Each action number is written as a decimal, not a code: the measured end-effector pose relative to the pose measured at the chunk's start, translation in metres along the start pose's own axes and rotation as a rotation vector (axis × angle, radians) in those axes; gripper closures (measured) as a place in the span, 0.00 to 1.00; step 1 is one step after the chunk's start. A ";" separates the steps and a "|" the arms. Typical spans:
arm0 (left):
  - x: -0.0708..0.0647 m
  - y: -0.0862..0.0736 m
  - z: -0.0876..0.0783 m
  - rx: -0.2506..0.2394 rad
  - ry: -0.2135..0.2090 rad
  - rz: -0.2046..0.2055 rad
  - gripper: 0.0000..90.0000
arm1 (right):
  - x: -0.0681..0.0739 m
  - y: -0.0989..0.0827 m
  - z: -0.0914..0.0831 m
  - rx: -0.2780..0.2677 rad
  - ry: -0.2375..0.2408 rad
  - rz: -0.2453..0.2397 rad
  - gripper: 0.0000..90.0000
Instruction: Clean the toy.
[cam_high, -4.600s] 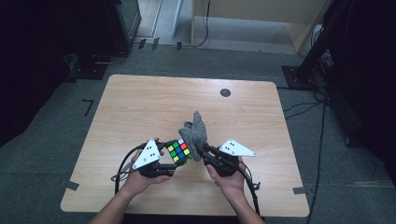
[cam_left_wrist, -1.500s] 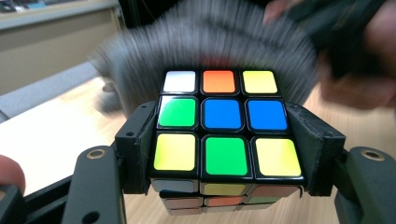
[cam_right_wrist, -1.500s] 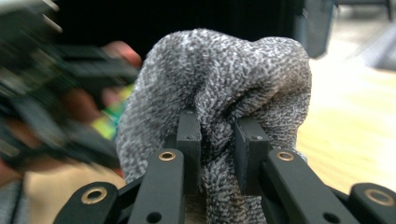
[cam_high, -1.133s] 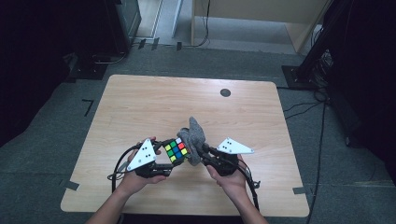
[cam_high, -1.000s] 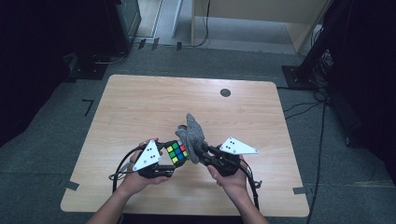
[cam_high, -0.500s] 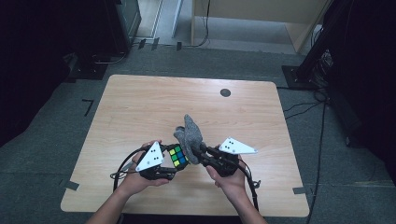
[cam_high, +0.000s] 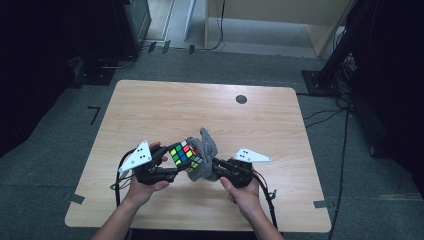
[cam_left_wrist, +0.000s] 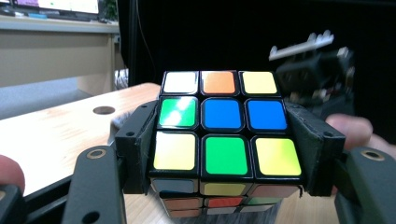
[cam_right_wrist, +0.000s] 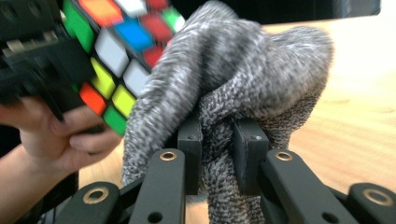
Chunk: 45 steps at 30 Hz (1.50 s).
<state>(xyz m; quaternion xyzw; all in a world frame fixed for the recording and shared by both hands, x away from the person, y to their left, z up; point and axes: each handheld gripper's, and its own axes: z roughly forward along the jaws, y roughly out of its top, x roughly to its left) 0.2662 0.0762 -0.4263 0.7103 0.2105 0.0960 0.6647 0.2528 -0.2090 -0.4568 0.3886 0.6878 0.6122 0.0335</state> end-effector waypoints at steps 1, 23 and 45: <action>-0.001 0.001 0.000 -0.009 -0.002 0.000 0.38 | 0.001 -0.002 0.002 0.007 0.007 -0.002 0.85; 0.001 0.000 -0.002 -0.016 0.008 -0.003 0.38 | 0.023 -0.011 0.018 0.073 0.038 -0.098 0.85; -0.001 -0.002 0.004 -0.020 0.014 -0.032 0.38 | 0.014 -0.006 0.007 -0.026 -0.023 -0.063 0.86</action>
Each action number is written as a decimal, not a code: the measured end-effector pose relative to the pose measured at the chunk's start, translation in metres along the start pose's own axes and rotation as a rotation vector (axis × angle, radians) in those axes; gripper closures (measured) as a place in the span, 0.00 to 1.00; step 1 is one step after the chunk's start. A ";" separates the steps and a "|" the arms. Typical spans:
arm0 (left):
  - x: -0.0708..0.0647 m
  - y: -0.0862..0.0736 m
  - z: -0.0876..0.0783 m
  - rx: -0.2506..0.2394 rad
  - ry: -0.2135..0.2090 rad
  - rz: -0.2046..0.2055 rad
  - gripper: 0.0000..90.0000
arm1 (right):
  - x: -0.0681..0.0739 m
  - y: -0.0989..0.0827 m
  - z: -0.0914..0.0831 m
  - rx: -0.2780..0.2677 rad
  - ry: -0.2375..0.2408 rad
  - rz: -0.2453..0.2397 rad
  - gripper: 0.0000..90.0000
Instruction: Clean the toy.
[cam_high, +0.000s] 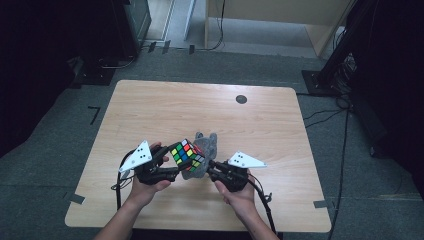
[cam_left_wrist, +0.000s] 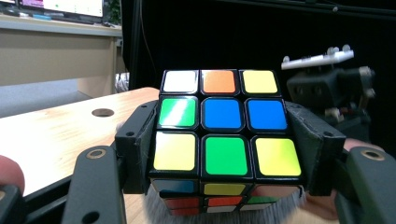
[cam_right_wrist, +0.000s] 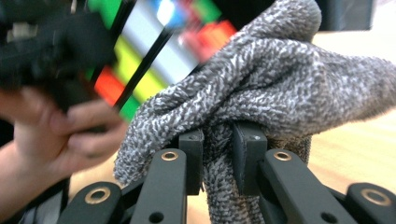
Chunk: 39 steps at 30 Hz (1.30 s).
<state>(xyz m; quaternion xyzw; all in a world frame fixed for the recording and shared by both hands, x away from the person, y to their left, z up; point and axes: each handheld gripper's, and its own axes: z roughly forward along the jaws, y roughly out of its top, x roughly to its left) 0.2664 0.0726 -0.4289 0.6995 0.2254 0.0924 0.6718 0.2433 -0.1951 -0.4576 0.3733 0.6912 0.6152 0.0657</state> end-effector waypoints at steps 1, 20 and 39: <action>0.000 0.000 0.000 -0.001 0.004 0.000 0.38 | 0.003 -0.003 0.004 0.027 0.017 -0.010 0.86; -0.001 0.004 -0.004 -0.014 0.005 0.012 0.38 | 0.010 0.001 0.005 0.062 0.005 -0.132 0.86; -0.001 0.000 0.000 0.009 0.007 0.018 0.38 | 0.002 0.000 0.002 0.038 -0.001 -0.070 0.86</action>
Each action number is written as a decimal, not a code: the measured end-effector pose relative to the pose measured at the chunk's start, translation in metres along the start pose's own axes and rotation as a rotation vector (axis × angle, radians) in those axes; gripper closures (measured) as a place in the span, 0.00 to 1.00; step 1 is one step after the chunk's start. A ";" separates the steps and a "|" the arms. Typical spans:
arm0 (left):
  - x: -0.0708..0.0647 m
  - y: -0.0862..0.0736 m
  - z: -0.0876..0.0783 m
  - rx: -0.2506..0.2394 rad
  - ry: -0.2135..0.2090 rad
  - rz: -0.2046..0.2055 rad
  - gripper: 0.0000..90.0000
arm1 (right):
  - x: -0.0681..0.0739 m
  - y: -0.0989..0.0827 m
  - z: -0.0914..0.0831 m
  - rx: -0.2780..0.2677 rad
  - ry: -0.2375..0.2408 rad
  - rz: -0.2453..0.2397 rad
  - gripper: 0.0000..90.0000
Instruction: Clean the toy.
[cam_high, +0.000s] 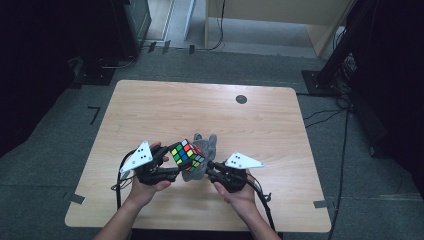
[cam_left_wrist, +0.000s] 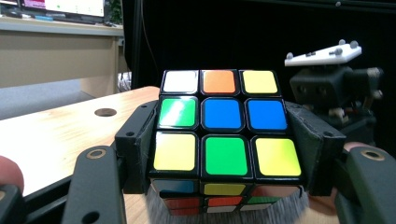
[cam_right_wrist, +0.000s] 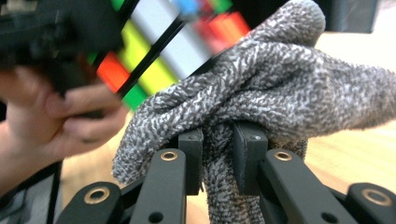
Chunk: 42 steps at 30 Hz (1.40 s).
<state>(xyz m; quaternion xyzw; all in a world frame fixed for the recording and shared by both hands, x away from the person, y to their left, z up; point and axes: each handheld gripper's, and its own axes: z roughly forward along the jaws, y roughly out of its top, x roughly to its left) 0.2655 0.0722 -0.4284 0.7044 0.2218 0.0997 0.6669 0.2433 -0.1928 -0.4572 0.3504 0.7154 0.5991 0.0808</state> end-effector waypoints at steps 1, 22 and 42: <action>0.000 0.000 0.000 -0.001 0.000 0.000 0.38 | 0.003 -0.002 0.003 0.017 0.013 -0.006 0.86; 0.005 -0.003 0.003 0.047 0.063 0.033 0.38 | -0.056 -0.024 0.007 0.217 -0.309 -0.015 0.75; 0.010 0.002 0.014 0.065 0.091 -0.021 0.38 | -0.024 0.007 -0.016 -0.054 -0.063 -0.180 0.36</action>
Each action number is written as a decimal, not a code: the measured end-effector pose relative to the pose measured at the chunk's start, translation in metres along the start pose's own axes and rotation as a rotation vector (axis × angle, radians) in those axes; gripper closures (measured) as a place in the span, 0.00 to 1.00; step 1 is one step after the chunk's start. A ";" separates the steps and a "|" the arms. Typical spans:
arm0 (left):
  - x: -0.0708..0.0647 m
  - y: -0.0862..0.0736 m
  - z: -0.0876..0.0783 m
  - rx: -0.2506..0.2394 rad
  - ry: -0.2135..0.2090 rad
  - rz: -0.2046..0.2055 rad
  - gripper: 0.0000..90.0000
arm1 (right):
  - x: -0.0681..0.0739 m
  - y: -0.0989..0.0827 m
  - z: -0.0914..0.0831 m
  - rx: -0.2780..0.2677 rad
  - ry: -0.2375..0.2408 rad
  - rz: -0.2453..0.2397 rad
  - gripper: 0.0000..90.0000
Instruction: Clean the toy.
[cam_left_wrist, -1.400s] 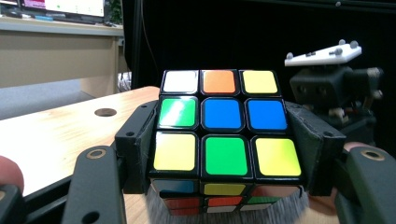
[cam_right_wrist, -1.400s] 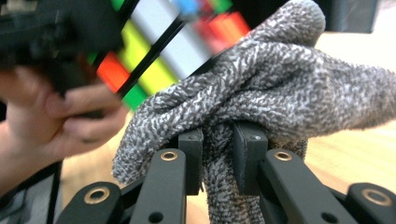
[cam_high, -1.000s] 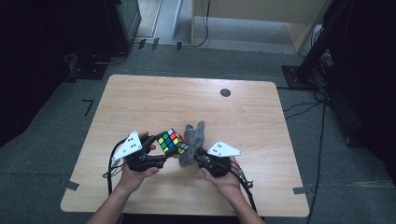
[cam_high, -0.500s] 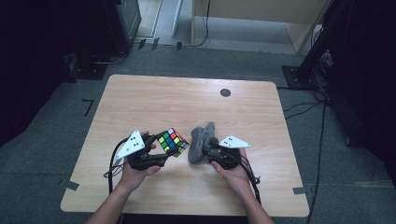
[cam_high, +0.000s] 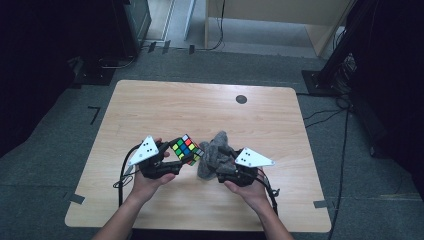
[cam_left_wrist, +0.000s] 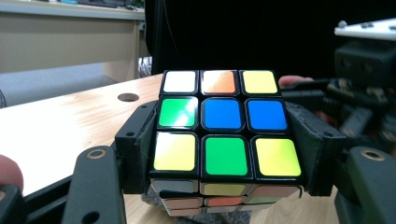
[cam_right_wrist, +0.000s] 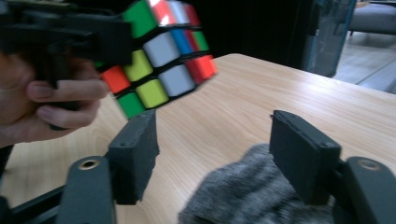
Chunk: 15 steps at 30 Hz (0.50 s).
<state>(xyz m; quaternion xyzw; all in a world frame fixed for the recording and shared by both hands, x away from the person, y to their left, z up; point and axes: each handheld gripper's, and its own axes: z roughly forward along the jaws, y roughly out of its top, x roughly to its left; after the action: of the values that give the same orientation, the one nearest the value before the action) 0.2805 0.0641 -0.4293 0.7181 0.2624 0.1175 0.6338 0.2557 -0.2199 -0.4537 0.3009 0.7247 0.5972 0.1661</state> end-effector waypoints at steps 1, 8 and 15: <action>0.000 0.001 0.001 0.000 -0.001 -0.007 0.38 | 0.002 0.000 0.002 0.001 0.004 -0.006 0.35; -0.002 0.004 0.007 0.010 -0.009 -0.036 0.38 | 0.020 0.001 0.010 0.003 0.044 -0.062 0.30; -0.008 0.004 0.014 0.046 -0.032 -0.052 0.38 | 0.030 0.002 0.012 -0.022 -0.048 -0.141 0.26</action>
<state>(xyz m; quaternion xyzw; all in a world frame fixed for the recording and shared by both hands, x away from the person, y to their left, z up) 0.2817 0.0477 -0.4261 0.7272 0.2738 0.0834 0.6240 0.2401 -0.1912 -0.4510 0.2617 0.7334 0.5845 0.2282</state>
